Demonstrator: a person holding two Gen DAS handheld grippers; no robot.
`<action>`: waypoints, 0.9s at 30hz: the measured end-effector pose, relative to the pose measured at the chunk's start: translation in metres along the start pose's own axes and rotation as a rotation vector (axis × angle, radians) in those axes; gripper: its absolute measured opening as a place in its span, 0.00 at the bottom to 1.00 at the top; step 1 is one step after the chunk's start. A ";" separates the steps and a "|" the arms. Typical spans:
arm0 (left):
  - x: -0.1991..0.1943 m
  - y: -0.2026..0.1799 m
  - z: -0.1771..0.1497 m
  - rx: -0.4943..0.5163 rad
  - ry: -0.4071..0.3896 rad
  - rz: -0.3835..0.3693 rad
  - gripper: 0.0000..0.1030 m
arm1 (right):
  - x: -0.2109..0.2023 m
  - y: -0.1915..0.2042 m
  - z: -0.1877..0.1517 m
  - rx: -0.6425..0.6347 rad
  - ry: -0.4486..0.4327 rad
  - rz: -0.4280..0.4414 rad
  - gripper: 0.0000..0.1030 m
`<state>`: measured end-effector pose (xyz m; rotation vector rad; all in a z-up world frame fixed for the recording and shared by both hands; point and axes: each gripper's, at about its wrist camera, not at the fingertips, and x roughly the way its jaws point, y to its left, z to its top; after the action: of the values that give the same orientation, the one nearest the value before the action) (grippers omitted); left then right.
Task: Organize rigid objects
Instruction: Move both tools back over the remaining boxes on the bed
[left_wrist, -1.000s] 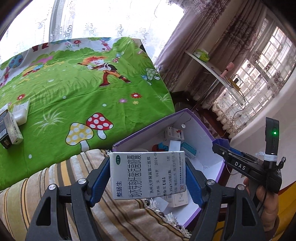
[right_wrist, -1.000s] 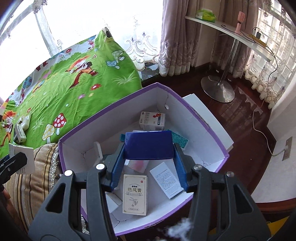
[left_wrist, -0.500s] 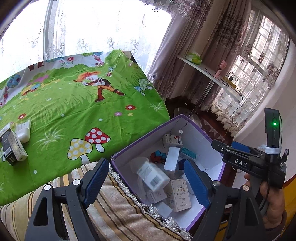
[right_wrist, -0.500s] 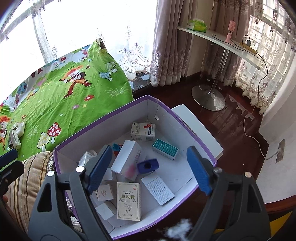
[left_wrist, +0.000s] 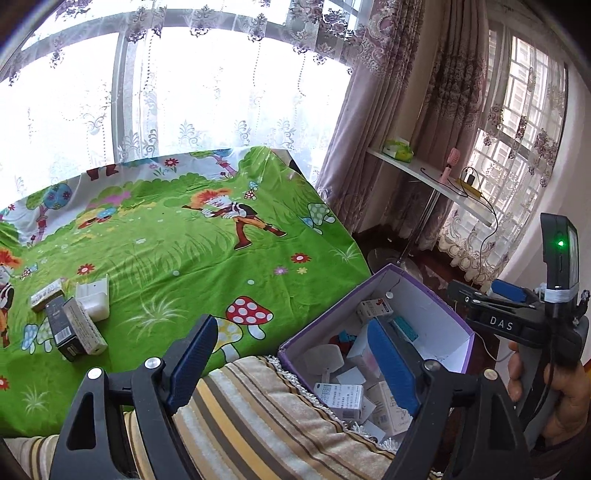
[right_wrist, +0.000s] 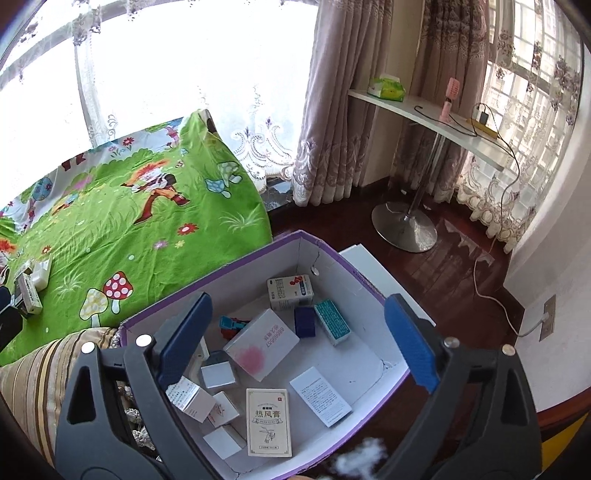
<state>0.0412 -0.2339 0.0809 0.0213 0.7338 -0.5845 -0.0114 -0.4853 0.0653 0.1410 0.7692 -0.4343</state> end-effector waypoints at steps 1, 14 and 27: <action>-0.003 0.005 -0.001 -0.006 -0.009 -0.007 0.82 | -0.002 0.006 0.001 -0.015 -0.009 0.006 0.94; -0.033 0.077 -0.013 -0.101 -0.038 0.050 0.81 | -0.019 0.091 0.011 -0.130 -0.017 0.221 0.94; -0.052 0.183 -0.036 -0.281 0.005 0.151 0.81 | -0.016 0.190 0.017 -0.281 0.037 0.387 0.94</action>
<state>0.0812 -0.0467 0.0544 -0.1808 0.8068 -0.3338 0.0715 -0.3133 0.0821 0.0328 0.8102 0.0452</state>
